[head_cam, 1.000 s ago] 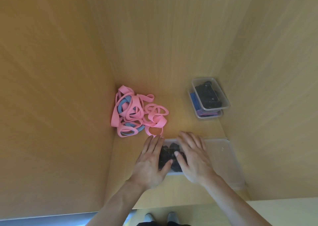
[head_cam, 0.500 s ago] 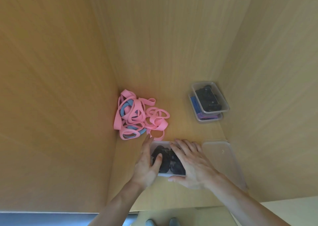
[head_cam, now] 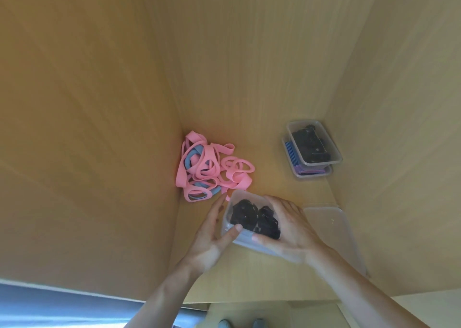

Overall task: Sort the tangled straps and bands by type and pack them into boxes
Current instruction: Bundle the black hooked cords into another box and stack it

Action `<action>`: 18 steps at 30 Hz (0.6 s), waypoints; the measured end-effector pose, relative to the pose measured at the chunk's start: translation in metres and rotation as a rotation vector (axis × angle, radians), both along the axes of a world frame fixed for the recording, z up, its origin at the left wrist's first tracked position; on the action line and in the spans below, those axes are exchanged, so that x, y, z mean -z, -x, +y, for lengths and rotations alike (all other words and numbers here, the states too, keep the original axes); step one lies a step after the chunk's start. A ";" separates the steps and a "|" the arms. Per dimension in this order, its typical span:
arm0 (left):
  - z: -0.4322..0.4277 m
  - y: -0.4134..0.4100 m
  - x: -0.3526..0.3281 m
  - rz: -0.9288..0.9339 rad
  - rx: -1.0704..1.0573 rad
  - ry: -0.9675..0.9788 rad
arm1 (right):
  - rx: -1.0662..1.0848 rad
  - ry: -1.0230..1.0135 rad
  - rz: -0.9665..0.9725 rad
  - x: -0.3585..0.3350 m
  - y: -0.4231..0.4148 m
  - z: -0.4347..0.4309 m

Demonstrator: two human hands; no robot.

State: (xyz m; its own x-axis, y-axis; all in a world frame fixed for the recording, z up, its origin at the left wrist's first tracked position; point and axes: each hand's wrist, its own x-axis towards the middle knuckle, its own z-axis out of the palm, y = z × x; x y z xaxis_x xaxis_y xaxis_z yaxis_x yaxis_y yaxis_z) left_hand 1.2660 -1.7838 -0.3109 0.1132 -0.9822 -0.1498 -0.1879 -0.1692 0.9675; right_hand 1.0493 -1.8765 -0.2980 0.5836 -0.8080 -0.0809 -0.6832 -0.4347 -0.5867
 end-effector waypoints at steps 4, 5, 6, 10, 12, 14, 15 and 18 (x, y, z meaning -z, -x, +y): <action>-0.004 0.004 -0.007 -0.025 0.013 0.060 | 0.058 -0.098 -0.079 -0.009 0.001 -0.003; -0.005 0.004 -0.007 -0.028 0.015 0.074 | 0.067 -0.108 -0.083 -0.010 0.002 -0.003; -0.006 0.005 -0.008 -0.030 0.016 0.085 | 0.075 -0.112 -0.088 -0.011 0.002 -0.004; -0.009 0.006 -0.010 -0.057 -0.010 0.098 | 0.089 -0.119 -0.108 -0.015 0.003 -0.005; -0.010 0.007 -0.011 -0.066 -0.032 0.103 | 0.093 -0.121 -0.112 -0.016 0.004 -0.005; -0.014 0.008 -0.014 -0.068 -0.041 0.115 | 0.103 -0.130 -0.118 -0.017 0.004 -0.006; -0.015 0.008 -0.016 -0.070 -0.038 0.122 | 0.108 -0.138 -0.125 -0.018 0.005 -0.006; -0.018 0.010 -0.023 -0.086 -0.017 0.144 | 0.128 -0.182 -0.173 -0.021 0.004 -0.008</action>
